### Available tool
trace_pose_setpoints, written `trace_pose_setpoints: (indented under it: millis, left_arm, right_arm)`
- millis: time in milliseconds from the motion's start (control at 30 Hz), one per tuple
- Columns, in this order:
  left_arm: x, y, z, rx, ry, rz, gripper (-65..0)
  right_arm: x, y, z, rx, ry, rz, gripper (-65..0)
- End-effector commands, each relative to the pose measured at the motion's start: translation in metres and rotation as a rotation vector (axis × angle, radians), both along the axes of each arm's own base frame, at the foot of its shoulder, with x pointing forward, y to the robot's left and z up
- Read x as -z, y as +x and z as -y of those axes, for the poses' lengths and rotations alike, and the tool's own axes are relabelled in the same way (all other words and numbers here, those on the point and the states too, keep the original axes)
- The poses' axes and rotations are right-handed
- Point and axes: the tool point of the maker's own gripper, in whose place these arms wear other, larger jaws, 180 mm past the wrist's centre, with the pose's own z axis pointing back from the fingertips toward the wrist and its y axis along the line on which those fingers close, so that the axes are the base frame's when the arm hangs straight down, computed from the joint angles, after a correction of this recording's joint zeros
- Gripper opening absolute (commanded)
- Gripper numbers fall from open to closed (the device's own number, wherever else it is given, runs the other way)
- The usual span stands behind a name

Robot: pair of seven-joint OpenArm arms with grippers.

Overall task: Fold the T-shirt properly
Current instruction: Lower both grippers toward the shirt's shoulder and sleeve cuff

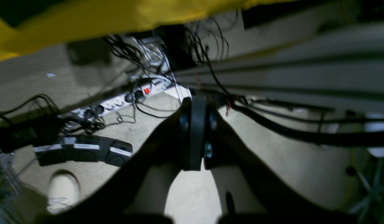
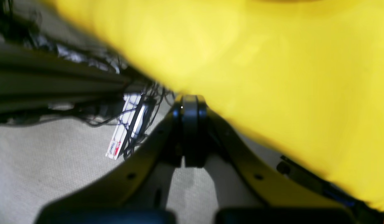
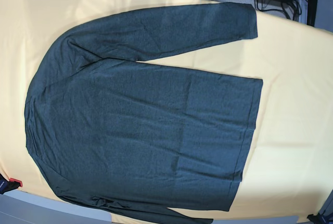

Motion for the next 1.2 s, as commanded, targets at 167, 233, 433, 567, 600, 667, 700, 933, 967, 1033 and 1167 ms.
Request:
trace_pose_setpoints:
  millis: [167, 233, 433, 567, 600, 667, 700, 933, 967, 1033, 1167]
  left_arm:
    - [-0.017, 0.02, -0.013, -0.057, -0.012, 0.068, -65.0]
    - [-0.024, 0.03, -0.017, -0.111, -0.054, 0.081, -65.0]
    - [-0.043, 0.051, -0.033, -0.218, -0.125, 0.133, -65.0]
    - [-0.053, 0.069, -0.051, -0.26, -0.102, 0.2, -65.0]
    - [-0.055, 0.074, -0.056, -0.267, -0.09, 0.219, -65.0]
    - [-0.057, 0.083, -0.069, -0.303, -0.061, 0.244, -65.0]
    - [-0.056, 0.087, -0.075, -0.332, -0.046, 0.25, -65.0]
    - [-0.056, 0.116, -0.103, -0.443, 0.023, 0.33, -62.4]
    - [-0.057, 0.119, -0.106, -0.455, 0.036, 0.336, -56.9]
    - [-0.057, 0.124, -0.115, -0.505, 0.057, 0.343, -44.9]
    - [-0.055, 0.131, -0.129, -0.579, 0.102, 0.335, -34.2]
  right_arm:
    - [-0.017, 0.013, 0.027, 0.023, -0.048, 0.07, -65.0]
    - [-0.023, 0.032, 0.035, 0.031, -0.072, 0.134, -65.0]
    - [-0.049, 0.097, 0.042, 0.033, -0.1, 0.359, -65.0]
    - [-0.064, 0.126, 0.037, 0.007, -0.086, 0.46, -65.0]
    - [-0.067, 0.13, 0.037, 0.005, -0.087, 0.478, -65.0]
    - [-0.069, 0.134, 0.039, -0.002, -0.111, 0.494, -65.0]
    - [-0.07, 0.135, 0.039, -0.002, -0.116, 0.495, -65.0]
    - [-0.063, 0.127, 0.033, -0.055, -0.114, 0.456, -65.0]
    - [-0.061, 0.125, 0.032, -0.061, -0.112, 0.447, -65.0]
    - [-0.058, 0.121, 0.031, -0.069, -0.11, 0.429, -65.0]
    - [-0.056, 0.117, 0.031, -0.068, -0.11, 0.413, -65.0]
